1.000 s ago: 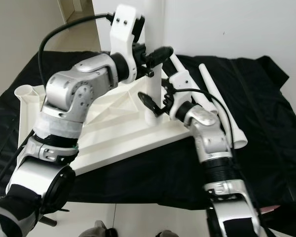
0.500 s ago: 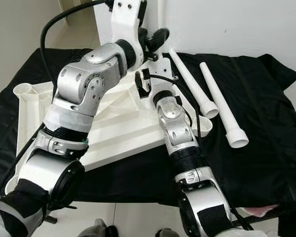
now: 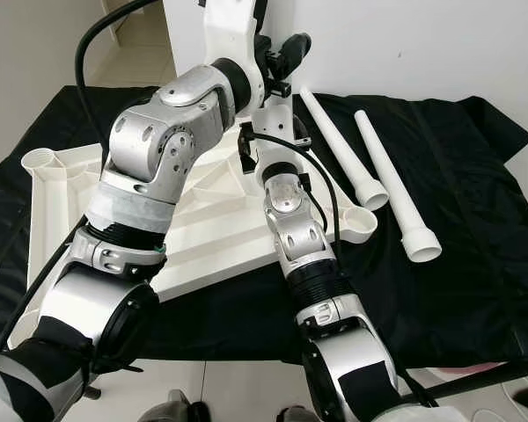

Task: Building children table

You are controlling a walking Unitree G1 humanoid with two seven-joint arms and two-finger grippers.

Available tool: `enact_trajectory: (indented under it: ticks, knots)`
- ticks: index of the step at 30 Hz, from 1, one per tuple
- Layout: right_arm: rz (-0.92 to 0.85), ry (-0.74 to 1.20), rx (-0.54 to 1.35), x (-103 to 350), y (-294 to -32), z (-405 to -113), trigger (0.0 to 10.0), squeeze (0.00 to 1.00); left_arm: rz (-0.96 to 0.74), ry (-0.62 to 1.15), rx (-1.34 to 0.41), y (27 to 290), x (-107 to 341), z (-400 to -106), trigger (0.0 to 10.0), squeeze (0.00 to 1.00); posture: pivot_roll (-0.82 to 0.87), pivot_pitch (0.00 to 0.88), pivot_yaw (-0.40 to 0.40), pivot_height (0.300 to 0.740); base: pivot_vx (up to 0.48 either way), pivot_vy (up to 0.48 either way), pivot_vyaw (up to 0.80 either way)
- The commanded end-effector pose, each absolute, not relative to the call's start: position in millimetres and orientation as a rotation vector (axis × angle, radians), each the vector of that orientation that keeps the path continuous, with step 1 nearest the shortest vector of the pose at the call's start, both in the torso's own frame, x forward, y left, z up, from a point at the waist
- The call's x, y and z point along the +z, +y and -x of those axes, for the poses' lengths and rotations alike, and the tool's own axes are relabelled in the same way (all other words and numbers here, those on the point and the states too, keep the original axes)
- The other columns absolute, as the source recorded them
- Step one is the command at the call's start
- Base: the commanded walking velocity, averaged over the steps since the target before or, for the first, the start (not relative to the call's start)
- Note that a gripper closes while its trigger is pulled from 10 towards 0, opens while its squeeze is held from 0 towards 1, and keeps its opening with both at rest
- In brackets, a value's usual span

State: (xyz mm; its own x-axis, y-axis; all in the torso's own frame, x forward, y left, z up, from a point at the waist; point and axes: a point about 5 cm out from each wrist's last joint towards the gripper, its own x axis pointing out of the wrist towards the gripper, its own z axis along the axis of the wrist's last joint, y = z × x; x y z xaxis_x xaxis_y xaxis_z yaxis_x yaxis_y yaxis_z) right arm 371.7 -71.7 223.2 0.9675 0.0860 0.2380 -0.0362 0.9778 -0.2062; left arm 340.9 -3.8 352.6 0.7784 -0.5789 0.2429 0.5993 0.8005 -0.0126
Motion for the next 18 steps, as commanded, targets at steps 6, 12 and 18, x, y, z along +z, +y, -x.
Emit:
enact_trajectory:
  ticks: [6,12,18]
  knots:
    - [0.22,-0.294,0.037,230.2,-67.2,-372.6,4.7,0.0,0.101,-0.256,-0.548,-3.9,358.9,-343.2,10.0,0.0,-0.09,0.026,0.013,0.74,0.0,0.0,0.0]
    - [0.222,-0.298,0.03,230.5,-67.4,-372.5,0.0,0.0,0.099,-0.257,-0.553,-5.1,359.1,-343.0,10.0,0.0,-0.09,0.031,0.012,0.74,0.0,0.0,0.0]
    - [0.214,-0.293,0.032,229.2,-67.4,-372.6,0.0,0.0,0.085,-0.26,-0.554,-6.1,359.5,-342.6,10.0,0.0,-0.09,0.033,0.013,0.74,0.0,0.0,0.0]
